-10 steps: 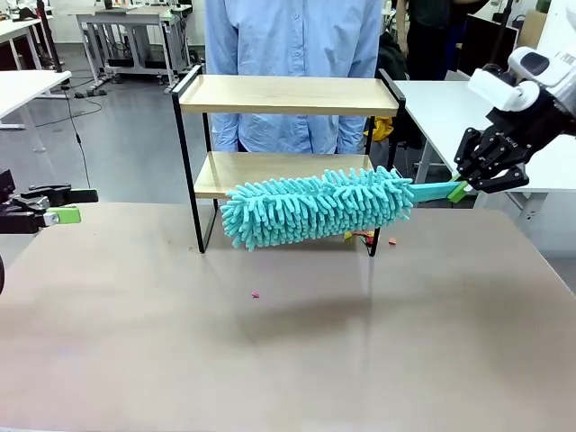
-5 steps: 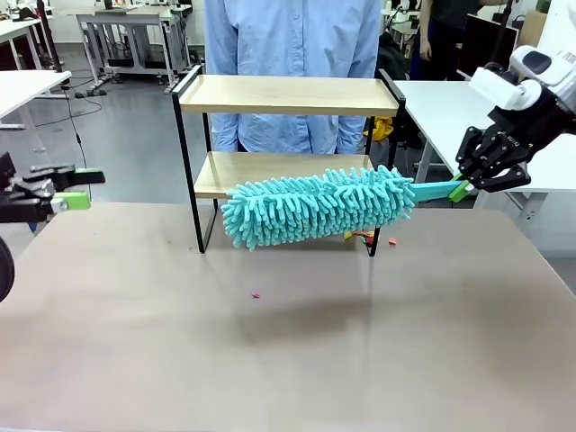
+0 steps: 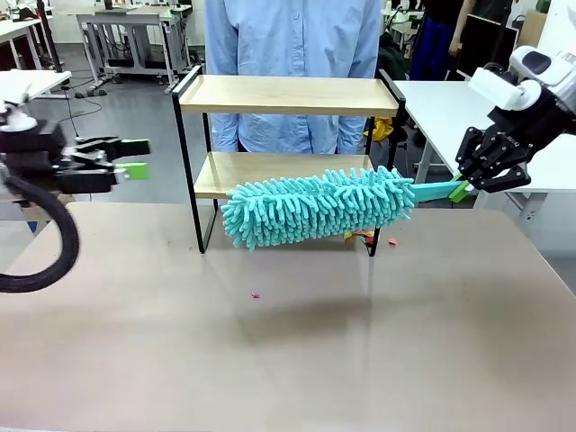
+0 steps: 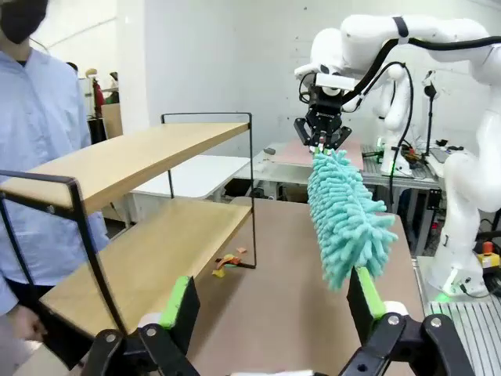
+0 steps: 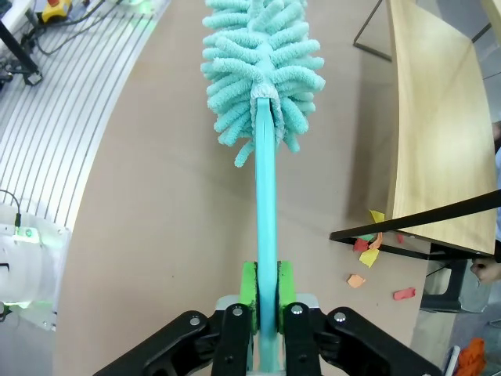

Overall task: Clean the shelf.
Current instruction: Hand the Duster back to the human.

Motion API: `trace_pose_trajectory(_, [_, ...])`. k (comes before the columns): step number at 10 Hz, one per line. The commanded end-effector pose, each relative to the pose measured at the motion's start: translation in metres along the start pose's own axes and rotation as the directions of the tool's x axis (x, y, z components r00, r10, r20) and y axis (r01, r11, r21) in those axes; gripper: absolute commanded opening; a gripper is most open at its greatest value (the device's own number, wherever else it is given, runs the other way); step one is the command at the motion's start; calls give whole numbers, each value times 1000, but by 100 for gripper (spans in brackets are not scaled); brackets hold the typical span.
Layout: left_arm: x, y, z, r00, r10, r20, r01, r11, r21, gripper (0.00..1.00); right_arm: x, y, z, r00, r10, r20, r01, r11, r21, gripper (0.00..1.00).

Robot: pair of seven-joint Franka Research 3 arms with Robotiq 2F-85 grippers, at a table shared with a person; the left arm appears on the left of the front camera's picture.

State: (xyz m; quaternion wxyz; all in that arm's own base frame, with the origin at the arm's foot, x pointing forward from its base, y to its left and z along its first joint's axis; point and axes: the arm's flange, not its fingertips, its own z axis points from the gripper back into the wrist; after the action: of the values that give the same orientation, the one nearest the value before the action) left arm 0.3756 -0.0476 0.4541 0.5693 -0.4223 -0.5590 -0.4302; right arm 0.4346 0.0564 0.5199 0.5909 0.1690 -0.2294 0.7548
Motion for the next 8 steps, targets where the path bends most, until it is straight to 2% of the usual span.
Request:
trace_pose_trajectory(1, [-29, -80, -21, 999, 32, 11, -32, 999, 1, 100, 1, 0, 2, 999, 14, 30, -14, 1000, -11, 13])
trace_pose_trajectory(4, [-36, -98, -53, 1000, 19, -10, -20, 998, -60, 100, 1, 0, 2, 999, 14, 30, -14, 1000, -11, 13])
trace_pose_trajectory(8, [-45, -122, -71, 1000, 22, -17, -24, 992, -126, 100, 1, 0, 2, 999, 14, 30, -14, 1000, -11, 13])
